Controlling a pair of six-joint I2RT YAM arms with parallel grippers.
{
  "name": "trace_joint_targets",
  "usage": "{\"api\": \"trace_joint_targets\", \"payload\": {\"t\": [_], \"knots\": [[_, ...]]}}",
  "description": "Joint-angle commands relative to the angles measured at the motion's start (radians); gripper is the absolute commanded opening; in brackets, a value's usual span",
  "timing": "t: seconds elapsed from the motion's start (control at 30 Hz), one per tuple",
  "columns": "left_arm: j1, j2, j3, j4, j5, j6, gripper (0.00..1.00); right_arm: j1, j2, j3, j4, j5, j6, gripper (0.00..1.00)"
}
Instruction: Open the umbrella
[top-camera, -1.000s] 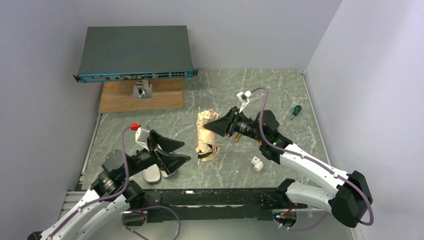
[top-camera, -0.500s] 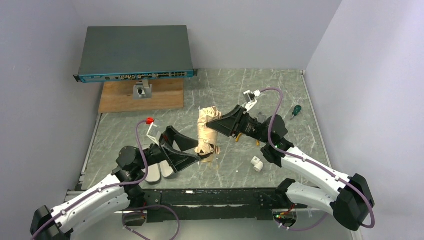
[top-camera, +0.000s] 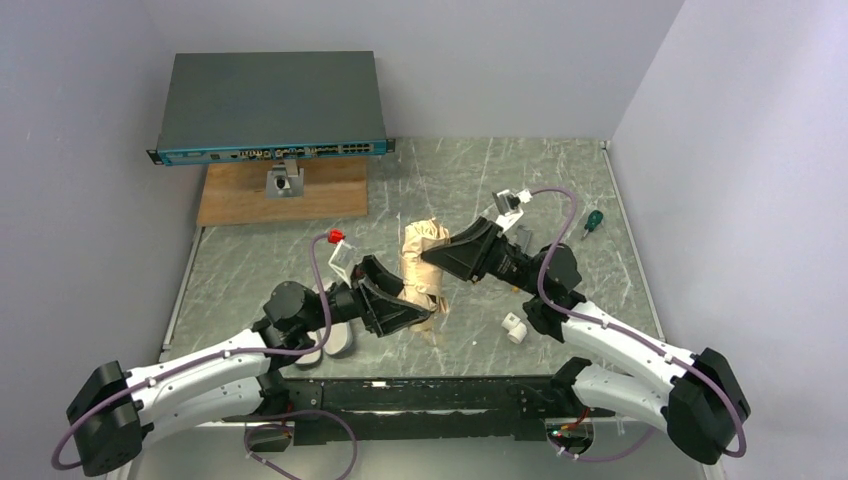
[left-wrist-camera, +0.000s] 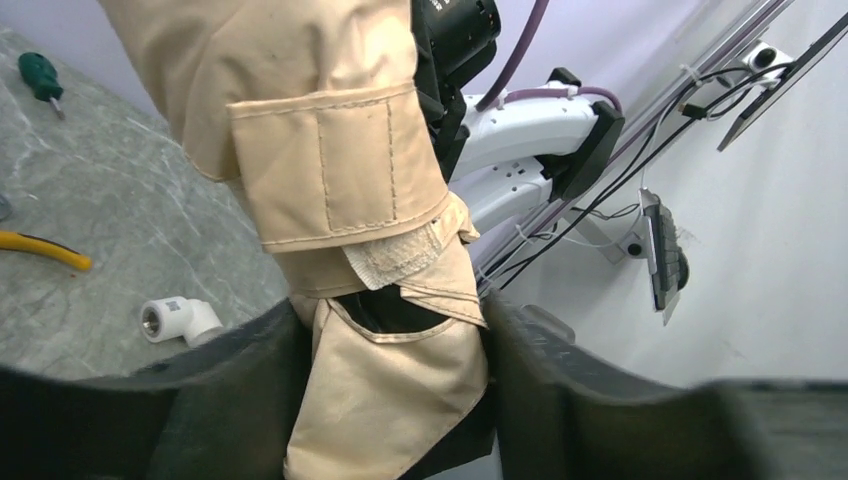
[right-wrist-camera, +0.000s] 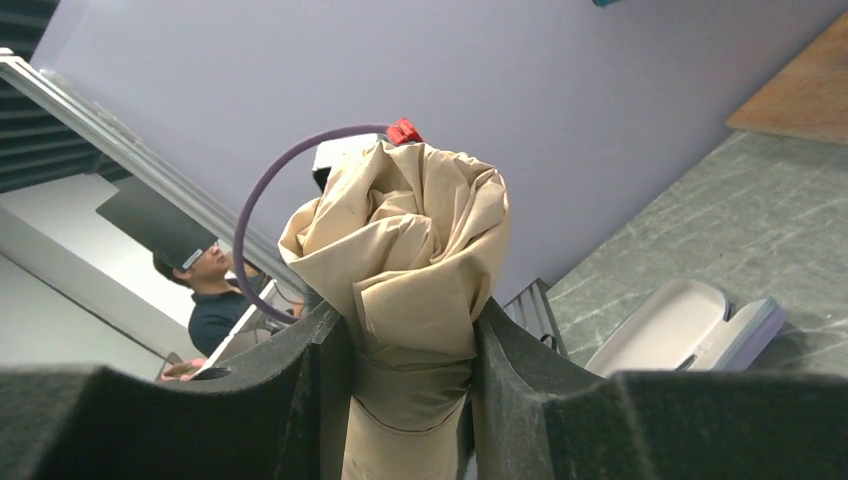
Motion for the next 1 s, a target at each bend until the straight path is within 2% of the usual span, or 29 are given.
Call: {"api": "trace_joint_targets", "payload": {"t": [0.0, 0.07, 0.13, 0.17, 0.2, 0.23, 0.33, 0.37, 0.4, 0.6, 0.67, 0.83, 0.97], "knots": [[-0.014, 0.018, 0.046, 0.188, -0.010, -0.028, 0.50, 0.000, -0.059, -0.023, 0.135, 0.003, 0.003, 0.00], [-0.015, 0.012, 0.049, 0.170, -0.025, -0.033, 0.26, 0.000, -0.084, -0.030, 0.113, 0.009, -0.020, 0.00], [-0.019, -0.005, 0.054, 0.133, -0.044, -0.028, 0.07, 0.000, -0.103, -0.034, 0.090, 0.010, -0.039, 0.00], [-0.021, -0.020, 0.061, 0.099, -0.057, -0.019, 0.00, 0.000, -0.110, -0.035, 0.073, 0.005, -0.048, 0.00], [-0.024, -0.035, 0.071, 0.054, -0.065, -0.005, 0.00, 0.000, -0.118, -0.032, 0.045, -0.003, -0.058, 0.01], [-0.029, -0.049, 0.085, 0.001, -0.076, 0.010, 0.00, -0.001, -0.126, -0.023, 0.002, -0.009, -0.071, 0.11], [-0.046, -0.090, 0.157, -0.241, -0.138, 0.073, 0.00, -0.001, -0.148, 0.022, -0.168, -0.023, -0.139, 0.72], [-0.053, -0.100, 0.184, -0.328, -0.163, 0.095, 0.00, -0.001, -0.156, 0.046, -0.235, -0.025, -0.165, 0.88], [-0.061, -0.107, 0.215, -0.404, -0.190, 0.115, 0.00, -0.002, -0.164, 0.066, -0.302, -0.018, -0.191, 0.97], [-0.105, -0.106, 0.355, -0.759, -0.393, 0.182, 0.00, 0.000, -0.246, 0.155, -0.656, 0.148, -0.331, 1.00], [-0.119, -0.083, 0.396, -0.852, -0.448, 0.188, 0.00, 0.000, -0.263, 0.175, -0.696, 0.164, -0.352, 1.00], [-0.175, 0.007, 0.499, -0.995, -0.584, 0.186, 0.00, 0.002, -0.255, 0.250, -0.806, 0.180, -0.372, 1.00], [-0.238, 0.077, 0.574, -1.035, -0.678, 0.192, 0.00, 0.002, -0.204, 0.323, -0.935, 0.236, -0.368, 1.00]]}}
